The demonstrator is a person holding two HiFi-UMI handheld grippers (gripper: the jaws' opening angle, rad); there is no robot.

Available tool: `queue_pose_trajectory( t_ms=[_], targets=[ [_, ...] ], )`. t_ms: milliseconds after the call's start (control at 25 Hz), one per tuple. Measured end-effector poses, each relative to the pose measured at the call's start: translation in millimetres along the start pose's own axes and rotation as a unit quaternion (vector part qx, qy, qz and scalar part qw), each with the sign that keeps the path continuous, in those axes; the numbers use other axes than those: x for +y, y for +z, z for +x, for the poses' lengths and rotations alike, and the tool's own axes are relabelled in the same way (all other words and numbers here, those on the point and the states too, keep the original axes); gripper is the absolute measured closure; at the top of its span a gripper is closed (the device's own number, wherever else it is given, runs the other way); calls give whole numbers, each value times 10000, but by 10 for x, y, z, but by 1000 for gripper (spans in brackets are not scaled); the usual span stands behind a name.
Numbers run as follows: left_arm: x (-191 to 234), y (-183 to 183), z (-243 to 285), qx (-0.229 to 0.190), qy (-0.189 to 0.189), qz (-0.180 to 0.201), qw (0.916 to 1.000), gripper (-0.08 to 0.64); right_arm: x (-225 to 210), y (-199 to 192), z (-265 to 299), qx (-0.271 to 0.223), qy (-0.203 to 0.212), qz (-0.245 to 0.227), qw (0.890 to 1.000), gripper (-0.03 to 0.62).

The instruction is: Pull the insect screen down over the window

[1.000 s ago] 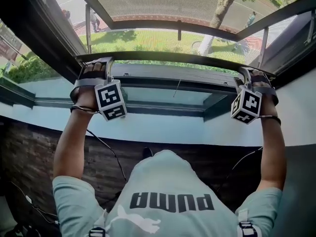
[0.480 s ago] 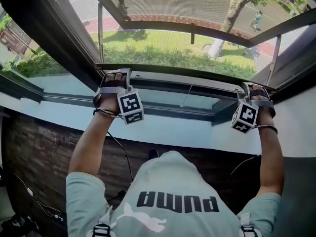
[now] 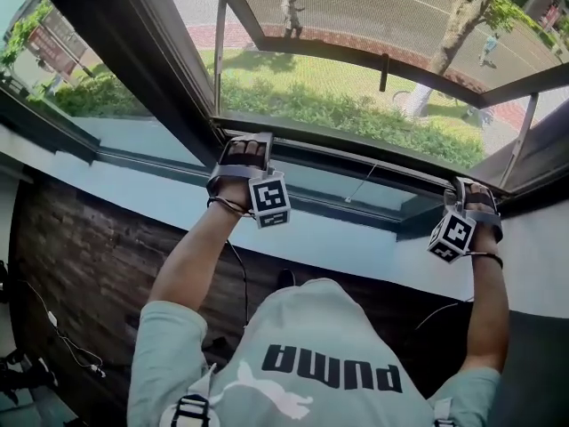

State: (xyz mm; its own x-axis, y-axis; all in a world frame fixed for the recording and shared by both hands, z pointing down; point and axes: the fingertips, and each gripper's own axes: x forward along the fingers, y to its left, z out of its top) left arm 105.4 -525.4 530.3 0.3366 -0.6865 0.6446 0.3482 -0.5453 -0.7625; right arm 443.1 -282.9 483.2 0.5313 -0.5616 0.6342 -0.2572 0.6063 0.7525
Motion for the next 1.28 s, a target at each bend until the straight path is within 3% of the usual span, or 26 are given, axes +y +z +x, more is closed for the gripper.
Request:
queue_pose_trajectory(
  t_ms=[360,600,1080,1280],
  targets=[
    [-62,2,33,17,189,-107,9998,140,68,15,49,-4,25,-7,10000,445],
    [-377,-16,205,69,-24,-44,10000,140,388,105,201,27,349,-169,9992,446],
    [-787,0,422,92,-255,-17,9996,140,794,187,421,107,577,-128,9982,445],
    [-804,-30,486,53,-127,-94,9999,141,841,234,474,116,576,-54,9983,445]
  ],
)
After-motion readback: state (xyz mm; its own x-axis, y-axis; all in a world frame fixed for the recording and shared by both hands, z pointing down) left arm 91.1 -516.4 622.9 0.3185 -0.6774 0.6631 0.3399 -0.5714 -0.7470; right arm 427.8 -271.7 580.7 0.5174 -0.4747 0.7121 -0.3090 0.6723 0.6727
